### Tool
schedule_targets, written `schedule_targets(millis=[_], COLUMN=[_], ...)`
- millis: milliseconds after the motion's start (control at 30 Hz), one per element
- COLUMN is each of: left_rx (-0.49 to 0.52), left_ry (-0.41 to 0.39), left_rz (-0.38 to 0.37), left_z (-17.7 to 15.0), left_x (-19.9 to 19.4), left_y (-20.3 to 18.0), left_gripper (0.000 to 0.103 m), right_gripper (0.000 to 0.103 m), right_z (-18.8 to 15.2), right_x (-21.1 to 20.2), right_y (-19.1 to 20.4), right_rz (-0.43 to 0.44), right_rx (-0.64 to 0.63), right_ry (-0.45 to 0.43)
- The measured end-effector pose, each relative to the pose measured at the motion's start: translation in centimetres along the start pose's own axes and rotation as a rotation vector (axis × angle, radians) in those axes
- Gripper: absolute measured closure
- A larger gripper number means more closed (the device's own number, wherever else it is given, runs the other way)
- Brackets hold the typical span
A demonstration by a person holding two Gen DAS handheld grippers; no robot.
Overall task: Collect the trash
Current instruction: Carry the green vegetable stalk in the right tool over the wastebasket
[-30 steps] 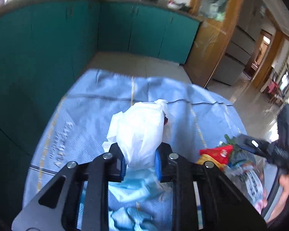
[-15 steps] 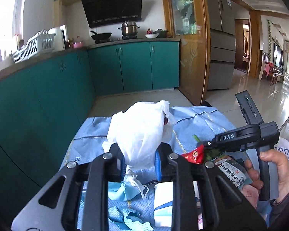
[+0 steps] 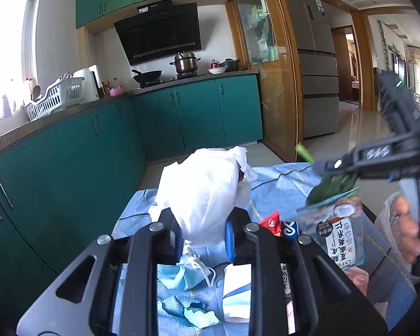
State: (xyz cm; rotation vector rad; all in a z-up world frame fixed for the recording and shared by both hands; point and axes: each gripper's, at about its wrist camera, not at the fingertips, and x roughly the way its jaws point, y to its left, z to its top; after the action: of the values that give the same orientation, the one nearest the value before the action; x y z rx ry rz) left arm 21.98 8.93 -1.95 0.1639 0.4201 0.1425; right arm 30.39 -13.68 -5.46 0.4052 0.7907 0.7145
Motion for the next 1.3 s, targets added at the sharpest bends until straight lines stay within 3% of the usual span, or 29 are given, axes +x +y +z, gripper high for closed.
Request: schedule_targets(millis=[200, 433, 833, 1067, 1300], left_rx=[0.017, 0.031, -0.064, -0.063, -0.143], left_ry=[-0.017, -0.04, -0.004, 0.0, 0.05], left_rz=[0.056, 0.056, 0.041, 0.015, -0.058], left_z=[-0.4, -0.5, -1.0, -1.1, -1.8], left_x=[-1.1, -2.4, -2.5, -2.7, -1.6], left_y=[-0.7, -1.4, 0.0, -0.4, 0.7], left_gripper=[0.079, 0.079, 0.079, 0.079, 0.079], right_gripper=[0.09, 0.09, 0.09, 0.09, 0.09], right_z=[0.0, -1.1, -2.0, -3.2, -4.4], right_x=[-3.6, -6.3, -10.8, -11.0, -9.5], right_y=[3.1, 6.1, 6.6, 4.4, 3.7], right_rz=[-0.061, -0.104, -0.09, -0.126, -0.087], right_rx=[-0.128, -0.241, -0.261, -0.229, -0.205], right_ry=[-0.077, -0.159, -0.25, -0.224, -0.162])
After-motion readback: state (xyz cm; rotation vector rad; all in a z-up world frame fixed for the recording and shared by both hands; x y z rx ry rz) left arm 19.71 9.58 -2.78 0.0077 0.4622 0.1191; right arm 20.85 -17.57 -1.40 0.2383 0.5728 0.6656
